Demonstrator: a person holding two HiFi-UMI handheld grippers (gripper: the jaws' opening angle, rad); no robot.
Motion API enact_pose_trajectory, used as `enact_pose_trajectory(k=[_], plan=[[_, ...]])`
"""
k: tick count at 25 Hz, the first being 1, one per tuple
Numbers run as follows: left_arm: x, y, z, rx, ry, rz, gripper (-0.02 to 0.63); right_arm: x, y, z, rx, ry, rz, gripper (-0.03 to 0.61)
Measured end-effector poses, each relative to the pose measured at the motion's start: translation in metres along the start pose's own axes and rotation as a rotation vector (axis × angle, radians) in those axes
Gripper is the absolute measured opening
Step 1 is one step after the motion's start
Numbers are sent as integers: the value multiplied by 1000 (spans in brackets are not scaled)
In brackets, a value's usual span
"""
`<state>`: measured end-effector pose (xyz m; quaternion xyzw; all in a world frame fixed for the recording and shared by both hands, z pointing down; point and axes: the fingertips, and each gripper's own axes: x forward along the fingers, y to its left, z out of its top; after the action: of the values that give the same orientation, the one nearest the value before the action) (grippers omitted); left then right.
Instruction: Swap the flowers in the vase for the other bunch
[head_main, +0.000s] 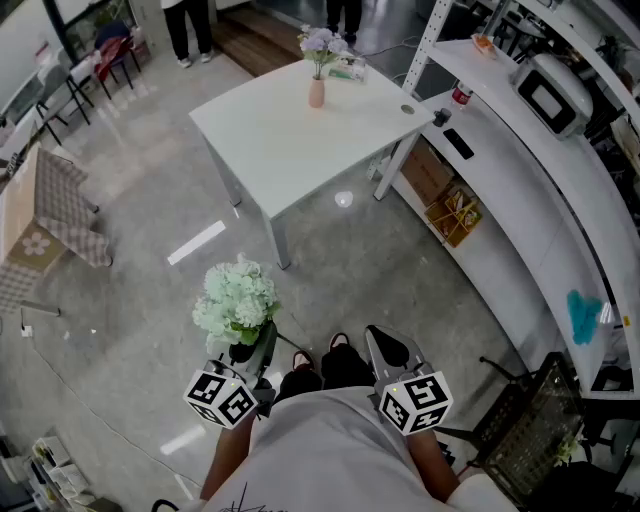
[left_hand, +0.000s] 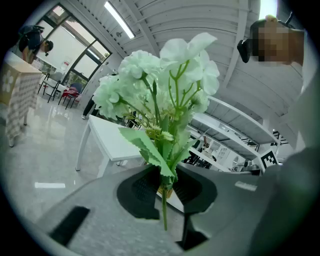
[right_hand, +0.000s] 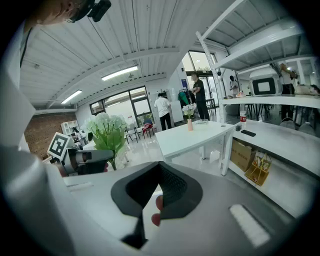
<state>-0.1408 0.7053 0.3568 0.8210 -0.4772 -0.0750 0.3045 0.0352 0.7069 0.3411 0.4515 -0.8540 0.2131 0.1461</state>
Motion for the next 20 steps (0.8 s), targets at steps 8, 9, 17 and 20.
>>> enact_pose_trajectory(k=[8, 9, 17, 20], plan=[[-5, 0, 12, 9, -43, -10, 67, 1, 12, 3, -20, -25, 6, 5], [-4, 1, 14, 10, -45, -8, 67, 2, 12, 6, -22, -32, 6, 5], [12, 1, 19, 45, -19, 11, 69, 10, -10, 13, 45, -57, -3, 6], [25, -4, 17, 63, 7, -13, 72, 16, -22, 12, 66, -52, -14, 6]])
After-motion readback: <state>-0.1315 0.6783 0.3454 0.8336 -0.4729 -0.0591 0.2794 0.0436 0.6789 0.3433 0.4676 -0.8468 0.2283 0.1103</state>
